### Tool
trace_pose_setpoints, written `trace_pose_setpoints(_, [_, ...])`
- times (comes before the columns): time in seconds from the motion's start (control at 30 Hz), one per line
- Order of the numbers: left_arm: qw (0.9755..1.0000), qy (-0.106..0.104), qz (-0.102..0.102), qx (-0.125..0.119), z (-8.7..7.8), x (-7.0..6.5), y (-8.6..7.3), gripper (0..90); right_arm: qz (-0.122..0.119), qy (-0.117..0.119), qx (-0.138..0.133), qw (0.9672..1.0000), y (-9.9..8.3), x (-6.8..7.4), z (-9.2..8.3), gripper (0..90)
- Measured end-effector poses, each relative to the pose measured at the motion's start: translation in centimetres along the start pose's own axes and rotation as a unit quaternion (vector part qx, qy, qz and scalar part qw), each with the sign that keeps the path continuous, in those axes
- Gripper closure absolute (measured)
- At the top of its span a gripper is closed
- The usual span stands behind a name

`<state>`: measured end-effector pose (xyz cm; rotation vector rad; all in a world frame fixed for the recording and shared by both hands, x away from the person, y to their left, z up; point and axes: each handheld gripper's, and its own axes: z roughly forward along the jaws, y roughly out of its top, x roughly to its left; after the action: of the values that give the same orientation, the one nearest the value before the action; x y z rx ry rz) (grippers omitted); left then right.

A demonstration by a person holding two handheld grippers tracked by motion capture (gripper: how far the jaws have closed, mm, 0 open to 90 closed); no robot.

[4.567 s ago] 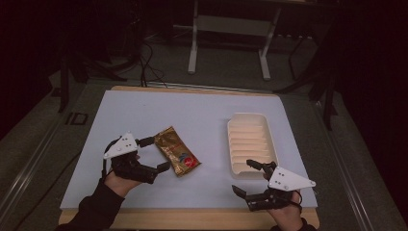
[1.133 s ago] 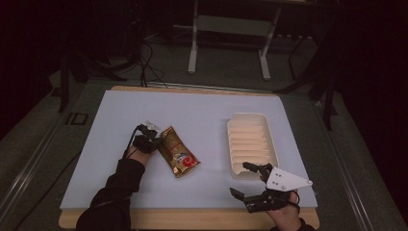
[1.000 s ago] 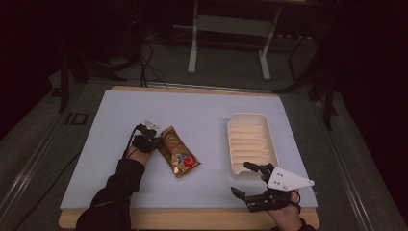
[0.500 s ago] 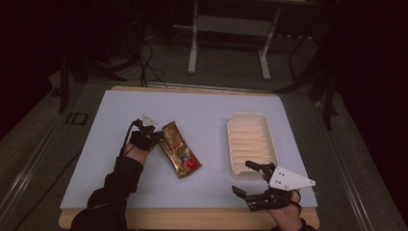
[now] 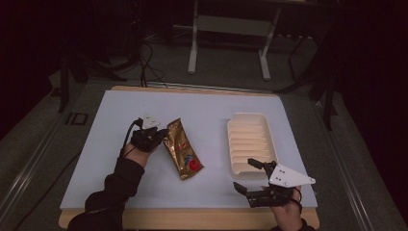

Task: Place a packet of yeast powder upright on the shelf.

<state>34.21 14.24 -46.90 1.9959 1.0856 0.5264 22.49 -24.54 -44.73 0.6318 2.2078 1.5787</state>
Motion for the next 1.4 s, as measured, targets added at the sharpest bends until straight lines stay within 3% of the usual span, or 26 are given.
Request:
trace_pose_setpoints(0.2, [0.9995, -0.013, 0.009, -0.027, -1.2, -1.5, 0.8, 90.0, 0.002, -0.016, -0.013, 0.9998, 0.3, -0.4, -0.7, 14.2])
trace_pose_setpoints(0.3, [0.9991, -0.017, 0.024, -0.032, -1.7, -2.2, 1.2, 90.0, -0.005, -0.025, -0.008, 0.9996, 0.4, -0.4, -0.7, 14.3])
trace_pose_setpoints(0.57, [0.9982, -0.026, 0.036, -0.042, -2.4, -3.4, 1.7, 90.0, -0.013, -0.031, -0.009, 0.9994, 0.7, -0.2, -0.8, 15.0])
trace_pose_setpoints(0.63, [0.9965, -0.039, 0.049, -0.056, -3.0, -4.5, 2.2, 90.0, -0.018, -0.044, -0.017, 0.9987, 1.0, 0.0, -1.1, 16.2])
trace_pose_setpoints(0.77, [0.9948, -0.05, 0.058, -0.067, -3.3, -5.2, 2.7, 90.0, -0.021, -0.051, -0.018, 0.9983, 1.3, -0.1, -1.3, 16.2])
trace_pose_setpoints(0.83, [0.9924, -0.062, 0.076, -0.075, -3.6, -6.1, 3.2, 90.0, -0.036, -0.063, -0.012, 0.9973, 1.3, -0.1, -1.3, 16.2])
trace_pose_setpoints(0.9, [0.99, -0.076, 0.09, -0.078, -3.8, -6.7, 3.5, 90.0, -0.032, -0.058, -0.013, 0.9977, 1.3, -0.1, -1.4, 16.2])
trace_pose_setpoints(0.97, [0.9892, -0.079, 0.097, -0.077, -3.9, -7.0, 3.7, 90.0, -0.028, -0.058, -0.017, 0.9978, 1.3, -0.2, -1.4, 16.3])
trace_pose_setpoints(1.0, [0.9857, -0.094, 0.115, -0.078, -4.2, -7.6, 4.0, 90.0, -0.02, -0.046, -0.016, 0.9986, 1.3, -0.3, -1.4, 16.6])
trace_pose_setpoints(1.07, [0.9835, -0.099, 0.129, -0.079, -4.6, -8.0, 4.3, 90.0, -0.011, -0.041, -0.014, 0.999, 1.2, -0.5, -1.4, 16.6])
trace_pose_setpoints(1.23, [0.9801, -0.108, 0.138, -0.093, -5.3, -8.2, 4.4, 90.0, -0.008, -0.039, -0.022, 0.999, 1.1, -0.7, -1.4, 15.8])
trace_pose_setpoints(1.33, [0.9771, -0.12, 0.14, -0.106, -5.9, -8.0, 4.3, 90.0, -0.011, -0.053, -0.012, 0.9984, 1.3, -0.9, -1.5, 13.4])
trace_pose_setpoints(1.4, [0.9747, -0.129, 0.145, -0.111, -6.3, -7.9, 4.4, 90.0, 0.001, -0.049, -0.001, 0.9988, 1.5, -1.1, -1.5, 13.3])
